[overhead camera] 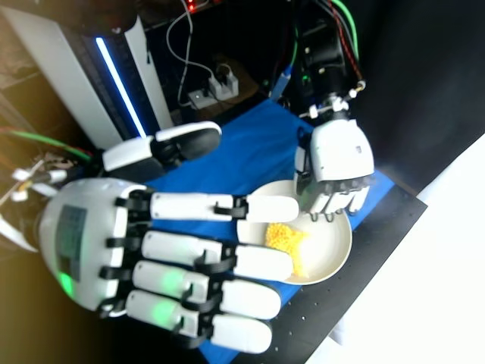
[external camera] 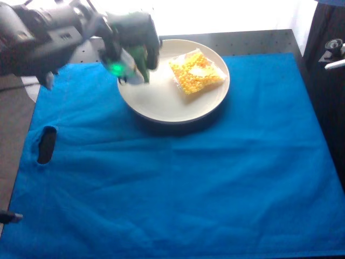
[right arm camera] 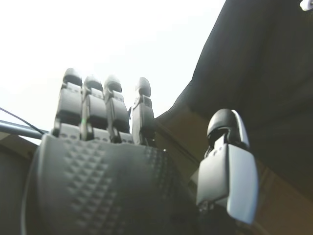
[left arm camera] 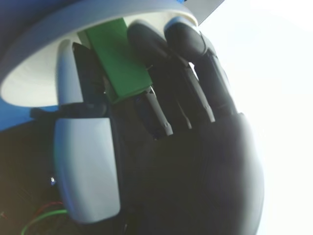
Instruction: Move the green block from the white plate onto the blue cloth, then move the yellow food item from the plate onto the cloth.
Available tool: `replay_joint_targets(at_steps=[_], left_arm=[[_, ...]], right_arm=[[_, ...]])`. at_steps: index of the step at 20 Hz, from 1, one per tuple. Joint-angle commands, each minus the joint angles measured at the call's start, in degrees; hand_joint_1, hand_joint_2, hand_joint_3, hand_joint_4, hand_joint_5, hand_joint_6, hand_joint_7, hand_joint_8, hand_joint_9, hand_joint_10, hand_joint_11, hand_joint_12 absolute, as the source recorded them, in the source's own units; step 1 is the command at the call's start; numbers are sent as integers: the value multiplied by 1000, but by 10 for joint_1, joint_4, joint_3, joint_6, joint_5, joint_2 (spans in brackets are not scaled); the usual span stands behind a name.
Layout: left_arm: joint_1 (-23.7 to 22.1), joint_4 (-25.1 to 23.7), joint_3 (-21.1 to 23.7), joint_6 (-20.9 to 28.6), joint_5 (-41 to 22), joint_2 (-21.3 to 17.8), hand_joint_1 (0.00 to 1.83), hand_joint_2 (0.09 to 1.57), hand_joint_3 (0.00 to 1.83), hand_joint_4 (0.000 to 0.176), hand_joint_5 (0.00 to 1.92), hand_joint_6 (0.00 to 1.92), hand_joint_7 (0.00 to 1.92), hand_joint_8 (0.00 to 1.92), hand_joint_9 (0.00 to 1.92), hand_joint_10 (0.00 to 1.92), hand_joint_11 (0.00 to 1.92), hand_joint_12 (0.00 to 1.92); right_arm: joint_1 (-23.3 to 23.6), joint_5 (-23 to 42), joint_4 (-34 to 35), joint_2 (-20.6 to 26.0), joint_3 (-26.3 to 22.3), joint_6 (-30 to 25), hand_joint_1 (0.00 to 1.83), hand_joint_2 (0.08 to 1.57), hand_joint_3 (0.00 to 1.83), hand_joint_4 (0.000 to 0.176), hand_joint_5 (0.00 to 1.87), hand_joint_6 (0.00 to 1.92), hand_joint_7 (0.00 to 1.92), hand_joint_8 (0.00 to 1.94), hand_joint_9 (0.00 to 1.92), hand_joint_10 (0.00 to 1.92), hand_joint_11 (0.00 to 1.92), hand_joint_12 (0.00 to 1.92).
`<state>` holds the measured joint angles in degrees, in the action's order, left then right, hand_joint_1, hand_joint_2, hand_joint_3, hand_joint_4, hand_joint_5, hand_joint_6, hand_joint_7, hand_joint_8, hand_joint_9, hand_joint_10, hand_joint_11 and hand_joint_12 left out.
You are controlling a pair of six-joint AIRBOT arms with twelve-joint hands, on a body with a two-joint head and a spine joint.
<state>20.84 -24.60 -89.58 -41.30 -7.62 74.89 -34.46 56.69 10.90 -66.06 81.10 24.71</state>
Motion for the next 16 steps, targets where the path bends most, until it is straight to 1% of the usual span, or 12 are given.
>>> replay_joint_targets(at_steps=[1,2,3,4,5,6,8,9,11,14,15,16], left_arm=[[-11,6,5,0,-59,-10,1184,1065,2,0,1085,784,1286,552,1176,1086,939,1427],[-16,6,13,0,-62,-20,1178,1077,1,0,1056,835,1266,661,1160,1231,963,1518],[-20,6,22,0,-63,-32,1173,1081,1,0,1049,849,1187,846,1101,1327,922,1576],[-21,5,30,0,-64,-41,1172,1085,1,0,1040,863,1180,911,1116,1319,941,1561],[-22,4,40,0,-66,-55,1170,1094,2,0,1019,899,1122,898,1093,1300,949,1564],[-23,3,46,0,-66,-64,1170,1096,0,0,1018,902,1133,866,1118,1249,972,1514],[-22,-7,56,0,-58,-78,1186,1055,0,0,1110,748,1149,766,1167,1112,1057,1320],[-20,-12,59,0,-53,-82,1193,1045,0,0,1137,701,1169,727,1208,1071,1112,1276],[-11,-13,59,0,-47,-85,1189,1051,0,0,1122,726,1128,717,1132,1084,1047,1298],[4,-16,63,-1,-39,-90,1185,1068,0,0,1082,792,1173,625,1145,1082,1013,1308],[8,-17,63,-1,-37,-92,1261,1081,1,0,1070,581,1092,999,1137,1055,1008,1301],[13,-18,63,-1,-32,-93,1277,1083,0,0,1070,533,1080,1066,1138,1039,1006,1330]], right_arm=[[8,68,5,-1,3,-3,221,1044,9,77,299,3,144,2,44,1,8,10],[8,68,5,-1,3,-3,228,1028,1,75,300,3,151,5,46,2,1,7],[8,68,5,-1,3,-3,227,1023,0,93,295,0,148,3,42,0,0,1],[8,68,5,-1,3,-3,233,1022,0,94,295,1,149,2,41,0,0,0],[8,68,5,-1,3,-3,222,1027,1,77,290,0,152,3,43,1,0,0],[8,68,5,-1,3,-3,222,1025,0,75,279,0,143,0,34,0,0,0],[8,68,5,-1,3,-3,236,1007,0,90,264,0,120,0,30,0,5,2],[8,68,5,-1,3,-3,220,998,0,89,262,0,124,2,35,2,18,8],[8,68,5,-1,3,-3,217,966,0,85,265,1,139,6,58,9,43,21],[8,68,5,-1,3,-3,254,983,0,92,264,0,159,9,69,10,31,19],[8,68,5,-1,3,-3,269,993,1,96,246,0,150,3,58,4,15,13],[8,68,5,-1,3,-3,278,999,3,92,244,1,153,4,60,4,22,17]])
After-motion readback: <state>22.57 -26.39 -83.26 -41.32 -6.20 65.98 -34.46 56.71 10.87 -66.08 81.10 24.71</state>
